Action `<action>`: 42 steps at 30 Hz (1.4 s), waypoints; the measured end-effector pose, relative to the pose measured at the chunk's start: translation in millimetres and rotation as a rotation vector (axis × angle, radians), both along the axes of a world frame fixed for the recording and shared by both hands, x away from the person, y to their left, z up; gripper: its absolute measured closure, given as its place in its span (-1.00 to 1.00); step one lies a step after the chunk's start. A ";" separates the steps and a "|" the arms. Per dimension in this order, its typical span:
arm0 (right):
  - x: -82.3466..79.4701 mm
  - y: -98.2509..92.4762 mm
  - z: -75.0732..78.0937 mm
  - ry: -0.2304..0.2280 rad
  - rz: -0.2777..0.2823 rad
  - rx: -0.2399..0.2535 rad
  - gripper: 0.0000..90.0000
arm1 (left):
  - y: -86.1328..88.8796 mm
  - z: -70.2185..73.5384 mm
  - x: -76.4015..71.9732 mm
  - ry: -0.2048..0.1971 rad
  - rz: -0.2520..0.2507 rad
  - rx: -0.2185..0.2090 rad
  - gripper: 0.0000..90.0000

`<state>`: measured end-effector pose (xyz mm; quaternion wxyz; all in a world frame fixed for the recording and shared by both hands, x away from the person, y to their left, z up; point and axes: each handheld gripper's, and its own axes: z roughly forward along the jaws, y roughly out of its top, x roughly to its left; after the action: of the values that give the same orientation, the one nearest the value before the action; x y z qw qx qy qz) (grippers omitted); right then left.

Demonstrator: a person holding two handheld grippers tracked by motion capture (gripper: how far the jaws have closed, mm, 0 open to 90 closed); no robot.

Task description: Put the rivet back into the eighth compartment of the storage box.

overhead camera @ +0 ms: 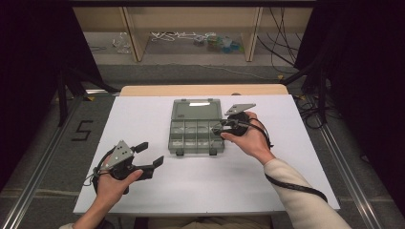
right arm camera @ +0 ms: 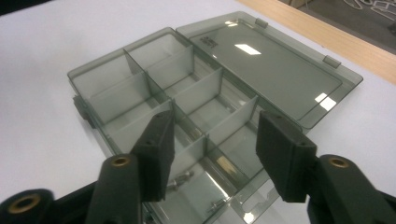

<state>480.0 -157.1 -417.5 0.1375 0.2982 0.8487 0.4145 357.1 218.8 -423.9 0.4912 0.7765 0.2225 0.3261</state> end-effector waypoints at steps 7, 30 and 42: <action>-7.0 -8.1 1.1 -0.017 0.025 0.064 -0.26 | 0.4 0.1 0.0 -0.001 0.001 0.000 -0.53; -52.9 -46.2 15.5 -0.070 0.106 0.297 -0.39 | 2.1 1.3 -0.8 -0.009 0.005 -0.004 -0.54; -80.9 -70.6 11.0 -0.125 0.103 0.328 -0.39 | 1.8 1.1 -0.5 -0.014 -0.004 -0.021 -0.54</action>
<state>399.1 -227.7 -406.6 0.1179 0.2463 0.7737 0.5716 356.5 220.6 -422.8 0.5015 0.7694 0.2207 0.3283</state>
